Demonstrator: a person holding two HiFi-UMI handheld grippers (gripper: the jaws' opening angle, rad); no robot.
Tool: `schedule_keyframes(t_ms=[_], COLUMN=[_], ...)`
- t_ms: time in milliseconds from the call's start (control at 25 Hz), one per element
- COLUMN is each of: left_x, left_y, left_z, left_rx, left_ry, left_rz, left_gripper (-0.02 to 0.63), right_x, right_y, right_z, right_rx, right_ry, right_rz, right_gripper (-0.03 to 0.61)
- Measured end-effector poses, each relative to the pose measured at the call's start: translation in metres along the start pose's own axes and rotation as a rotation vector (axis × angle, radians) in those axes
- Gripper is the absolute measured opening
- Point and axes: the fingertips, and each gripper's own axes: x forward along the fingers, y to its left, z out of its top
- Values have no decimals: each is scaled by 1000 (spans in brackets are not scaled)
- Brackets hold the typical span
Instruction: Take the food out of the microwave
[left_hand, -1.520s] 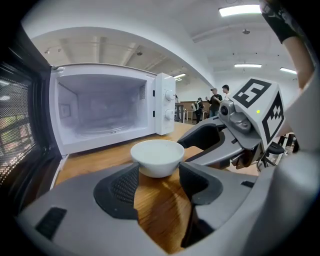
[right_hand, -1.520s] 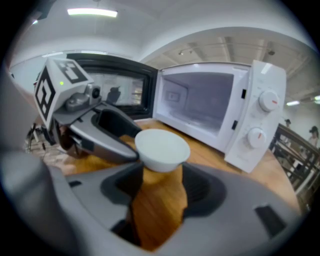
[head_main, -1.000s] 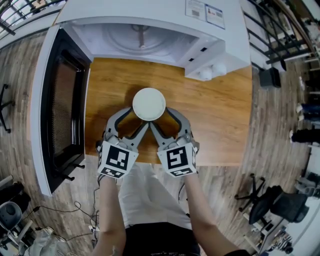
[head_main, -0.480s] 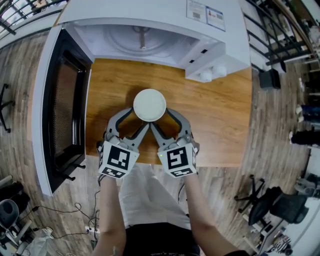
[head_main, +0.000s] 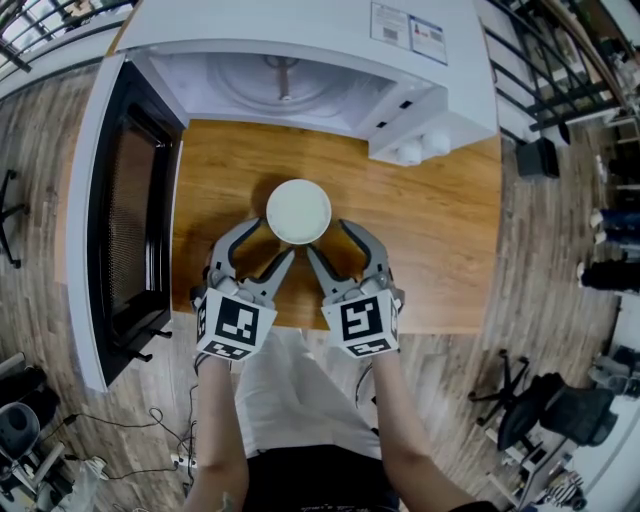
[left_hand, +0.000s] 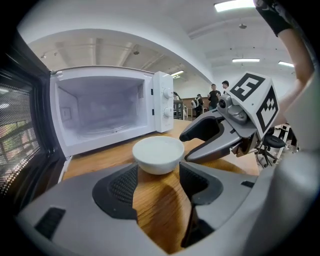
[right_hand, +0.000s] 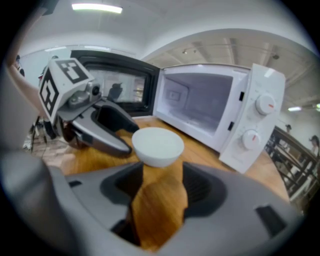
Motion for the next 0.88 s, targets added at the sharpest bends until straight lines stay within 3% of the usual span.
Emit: schedule_keyframes(t_ms=[240, 280, 320, 360, 520, 640, 880], left_x=[-22, -26, -29, -33, -44, -49, -60], left_y=[12, 16, 20, 26, 41, 39, 36], left_z=[19, 24, 30, 37, 61, 76, 112], left_rx=[37, 34, 26, 12, -101, -196, -240], left_ry=[-47, -57, -71, -88, -161, -210, -266], left_rz=[68, 89, 117, 149, 232, 226, 218], left_gripper=[262, 234, 208, 171, 44, 32, 32], right_x=[-22, -26, -29, -32, -41, -51, -80], right_y=[-13, -18, -23, -28, -41, -50, -64], right_z=[8, 11, 13, 15, 27, 38, 73], right_rx=[58, 88, 114, 134, 186, 219, 301], right_ry=[-57, -69, -77, -83, -124, -157, -260], right_rz=[-28, -45, -66, -84, -125, -157, -163], right_gripper=[257, 238, 177, 106, 59, 41, 37])
